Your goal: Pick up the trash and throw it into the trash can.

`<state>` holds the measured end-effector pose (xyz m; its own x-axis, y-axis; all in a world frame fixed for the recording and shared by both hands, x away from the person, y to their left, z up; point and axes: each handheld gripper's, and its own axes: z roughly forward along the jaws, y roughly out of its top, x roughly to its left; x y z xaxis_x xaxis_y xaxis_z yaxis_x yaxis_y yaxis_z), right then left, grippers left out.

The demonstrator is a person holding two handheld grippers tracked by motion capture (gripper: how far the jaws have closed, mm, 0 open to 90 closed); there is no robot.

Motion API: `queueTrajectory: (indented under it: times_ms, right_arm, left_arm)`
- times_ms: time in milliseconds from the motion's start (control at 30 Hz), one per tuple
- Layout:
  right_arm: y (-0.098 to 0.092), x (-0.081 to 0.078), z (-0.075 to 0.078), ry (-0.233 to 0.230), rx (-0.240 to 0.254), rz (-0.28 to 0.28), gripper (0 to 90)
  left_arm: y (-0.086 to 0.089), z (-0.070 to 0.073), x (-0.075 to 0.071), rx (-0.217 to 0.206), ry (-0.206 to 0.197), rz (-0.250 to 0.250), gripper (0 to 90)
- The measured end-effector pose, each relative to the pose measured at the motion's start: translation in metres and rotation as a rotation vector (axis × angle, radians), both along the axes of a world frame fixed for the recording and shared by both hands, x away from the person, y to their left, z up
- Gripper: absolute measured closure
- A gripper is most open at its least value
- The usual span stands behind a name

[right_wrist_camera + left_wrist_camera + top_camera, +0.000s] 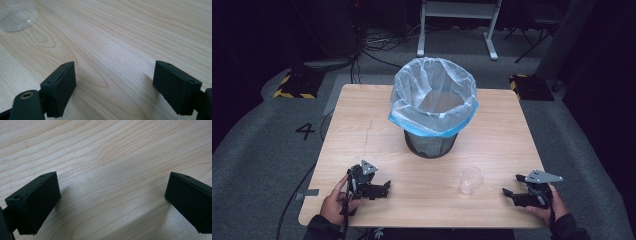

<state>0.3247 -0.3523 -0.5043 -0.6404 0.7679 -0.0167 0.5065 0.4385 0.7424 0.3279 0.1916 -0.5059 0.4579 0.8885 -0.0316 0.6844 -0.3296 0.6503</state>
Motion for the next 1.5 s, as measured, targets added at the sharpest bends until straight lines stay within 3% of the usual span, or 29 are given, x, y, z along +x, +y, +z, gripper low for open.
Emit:
queueTrajectory:
  times_ms: [233, 433, 567, 1000, 1500]
  right_arm:
    - [0.001, -0.002, 0.001, -0.008, -0.011, 0.001, 20.4]
    - [-0.001, -0.003, 0.004, 0.039, -0.025, 0.029, 18.6]
    - [0.001, -0.005, 0.008, 0.034, -0.02, 0.04, 19.1]
    - [0.022, -0.019, 0.041, -0.068, 0.02, 0.115, 18.8]
    - [0.05, -0.024, 0.057, -0.089, 0.028, 0.199, 18.8]
  left_arm:
    - [0.0, 0.0, 0.0, 0.0, 0.0, 0.0, 0.1]
    - [0.0, 0.0, 0.0, 0.0, 0.0, 0.0, 0.1]
    - [0.0, 0.0, 0.0, 0.0, 0.0, 0.0, 0.1]
    - [0.0, 0.0, 0.0, 0.0, 0.0, 0.0, 0.1]
    - [0.0, 0.0, 0.0, 0.0, 0.0, 0.0, 0.1]
